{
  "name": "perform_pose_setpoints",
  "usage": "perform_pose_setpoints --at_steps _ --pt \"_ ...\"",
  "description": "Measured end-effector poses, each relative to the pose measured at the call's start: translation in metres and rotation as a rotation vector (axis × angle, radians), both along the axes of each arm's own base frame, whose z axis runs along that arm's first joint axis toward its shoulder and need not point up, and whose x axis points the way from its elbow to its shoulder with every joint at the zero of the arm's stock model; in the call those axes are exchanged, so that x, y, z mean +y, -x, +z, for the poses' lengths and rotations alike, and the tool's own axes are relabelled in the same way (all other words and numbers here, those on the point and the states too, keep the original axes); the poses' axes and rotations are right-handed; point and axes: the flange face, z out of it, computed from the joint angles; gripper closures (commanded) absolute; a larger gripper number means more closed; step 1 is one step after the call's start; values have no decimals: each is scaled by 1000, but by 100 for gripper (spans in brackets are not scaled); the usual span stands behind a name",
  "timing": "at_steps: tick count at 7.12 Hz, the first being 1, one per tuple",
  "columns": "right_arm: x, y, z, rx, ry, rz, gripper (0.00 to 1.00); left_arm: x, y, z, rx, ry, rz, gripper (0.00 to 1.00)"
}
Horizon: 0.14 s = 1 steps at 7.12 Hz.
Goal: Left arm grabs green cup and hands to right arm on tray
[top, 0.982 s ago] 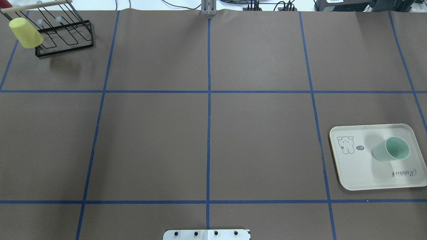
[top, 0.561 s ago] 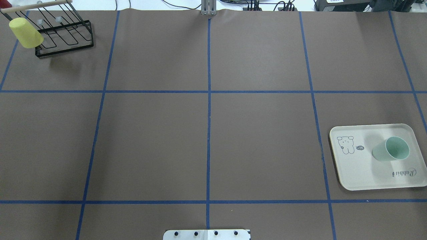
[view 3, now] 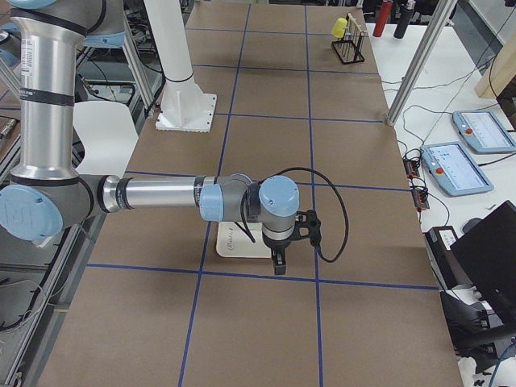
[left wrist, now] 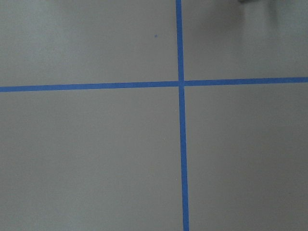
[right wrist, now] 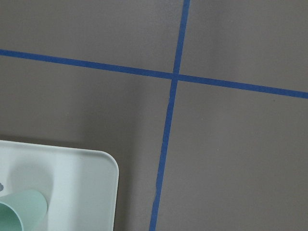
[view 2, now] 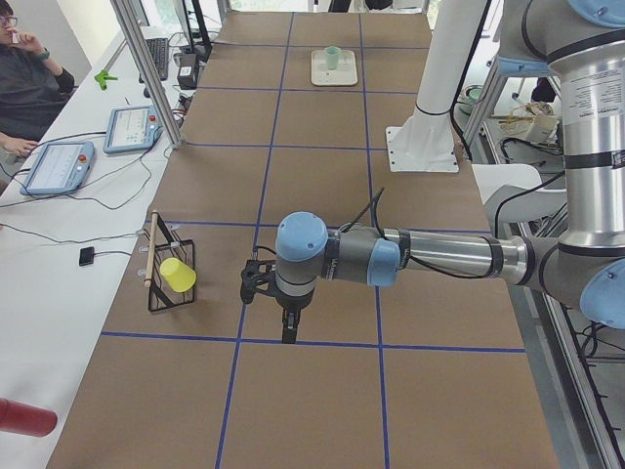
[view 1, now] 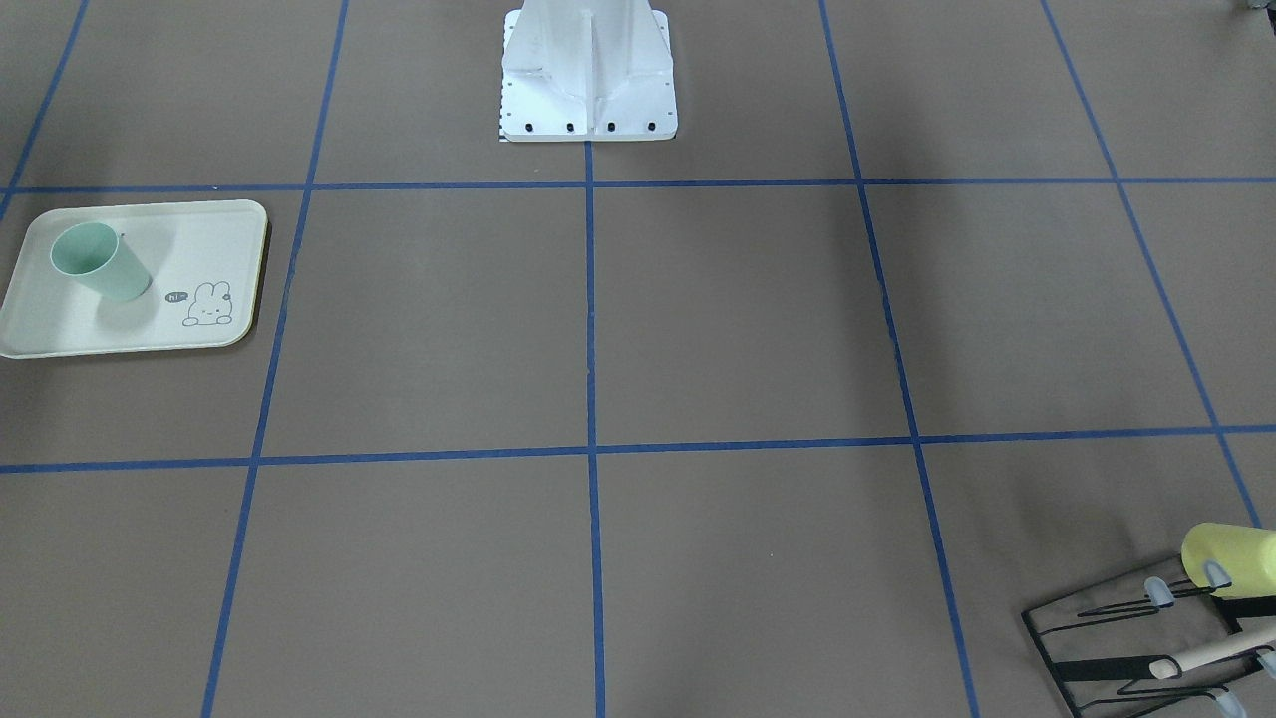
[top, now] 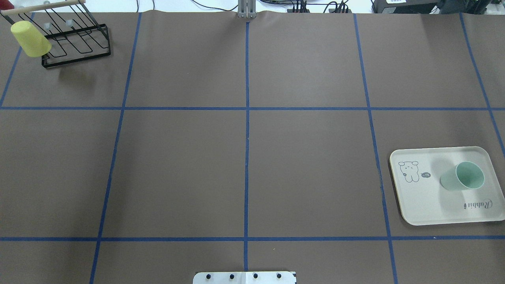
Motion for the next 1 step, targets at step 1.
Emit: perform_pose_setpoints --at_steps 1 --pt "0 0 0 0 0 0 1 0 0 0 0 -1 0 0"
